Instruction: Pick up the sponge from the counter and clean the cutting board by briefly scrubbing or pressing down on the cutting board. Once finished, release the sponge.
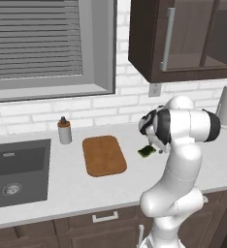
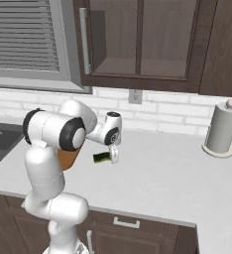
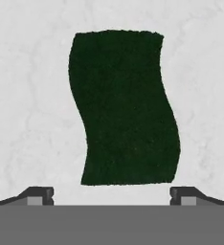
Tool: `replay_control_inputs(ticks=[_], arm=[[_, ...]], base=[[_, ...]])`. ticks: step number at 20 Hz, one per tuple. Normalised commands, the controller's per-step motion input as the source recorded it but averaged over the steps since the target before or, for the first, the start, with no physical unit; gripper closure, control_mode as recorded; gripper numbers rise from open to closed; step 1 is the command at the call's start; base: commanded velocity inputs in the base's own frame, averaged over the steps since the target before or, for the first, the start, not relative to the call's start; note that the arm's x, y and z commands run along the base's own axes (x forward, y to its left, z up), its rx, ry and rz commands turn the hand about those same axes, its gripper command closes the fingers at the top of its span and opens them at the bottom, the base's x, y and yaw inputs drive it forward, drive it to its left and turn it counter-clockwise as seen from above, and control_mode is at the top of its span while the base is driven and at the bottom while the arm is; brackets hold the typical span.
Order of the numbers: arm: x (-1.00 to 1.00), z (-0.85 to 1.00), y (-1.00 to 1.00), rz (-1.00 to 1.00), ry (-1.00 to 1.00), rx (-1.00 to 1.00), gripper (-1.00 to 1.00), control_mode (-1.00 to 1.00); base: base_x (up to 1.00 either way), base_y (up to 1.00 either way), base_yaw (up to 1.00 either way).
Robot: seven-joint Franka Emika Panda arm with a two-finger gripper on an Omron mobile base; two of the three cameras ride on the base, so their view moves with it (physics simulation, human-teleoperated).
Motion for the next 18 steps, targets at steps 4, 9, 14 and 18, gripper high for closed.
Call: replay_control_inputs(ticks=[4,9,14,18], arm=[[-0.33,0.27,-0.01,0.0,-0.08,0.01,-1.0,-1.0],[-0.75,1.0,-0.03,0.04,-0.21,0.03,-1.0,-1.0],[-0.88,1.0,0.0,0.13,-0.26,0.23,-1.0,-1.0],[-0.96,1.0,0.0,0.09,-0.33,0.45,-1.0,-1.0]], base=[[0.0,0.0,0.0],[0.0,0.0,0.0],[0.0,0.0,0.0],[0.0,0.0,0.0]])
